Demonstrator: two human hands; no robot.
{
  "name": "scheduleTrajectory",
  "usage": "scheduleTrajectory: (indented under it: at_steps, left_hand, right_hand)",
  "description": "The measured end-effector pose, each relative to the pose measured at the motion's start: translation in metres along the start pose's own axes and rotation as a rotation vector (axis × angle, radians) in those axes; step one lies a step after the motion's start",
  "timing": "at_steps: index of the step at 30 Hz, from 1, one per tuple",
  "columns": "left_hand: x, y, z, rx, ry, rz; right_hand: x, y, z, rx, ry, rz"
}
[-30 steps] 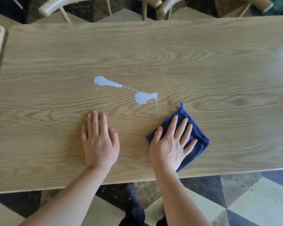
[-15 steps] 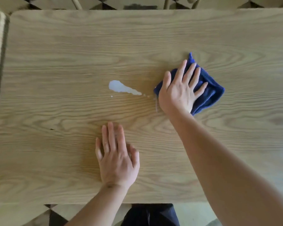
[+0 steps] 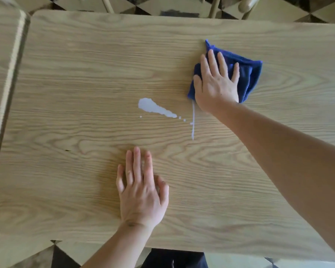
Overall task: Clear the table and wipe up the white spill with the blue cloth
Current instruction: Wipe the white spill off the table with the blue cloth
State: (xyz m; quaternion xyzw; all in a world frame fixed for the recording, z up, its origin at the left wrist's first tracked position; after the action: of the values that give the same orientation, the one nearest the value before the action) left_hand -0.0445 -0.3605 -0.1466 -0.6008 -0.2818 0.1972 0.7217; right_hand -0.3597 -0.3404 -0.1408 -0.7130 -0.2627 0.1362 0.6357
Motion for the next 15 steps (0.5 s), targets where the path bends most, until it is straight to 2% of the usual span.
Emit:
scheduleTrajectory:
  at_steps: [8, 12, 15]
  left_hand:
    - [-0.001, -0.004, 0.0, 0.051, -0.006, -0.003]
    - [0.001, -0.005, -0.002, 0.069, -0.009, 0.018]
    - [0.002, -0.007, -0.003, 0.108, -0.002, 0.06]
  right_hand:
    - [0.064, 0.011, -0.037, 0.096, -0.358, -0.057]
    - [0.097, 0.018, -0.043, 0.107, -0.396, -0.068]
    - [0.117, 0.019, -0.045, 0.082, -0.345, -0.066]
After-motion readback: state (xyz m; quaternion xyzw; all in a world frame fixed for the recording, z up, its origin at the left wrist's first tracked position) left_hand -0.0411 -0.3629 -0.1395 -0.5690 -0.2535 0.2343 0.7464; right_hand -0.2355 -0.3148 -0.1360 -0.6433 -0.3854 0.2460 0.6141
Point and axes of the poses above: each hand's wrist, its own x-axis away from the middle knuckle, its own y-axis out of the palm, z = x × y, the point moved 10 cm from there along -x, towards the middle knuckle, and after that the axes turned 3 degrees about y, right-handed, at the moved point
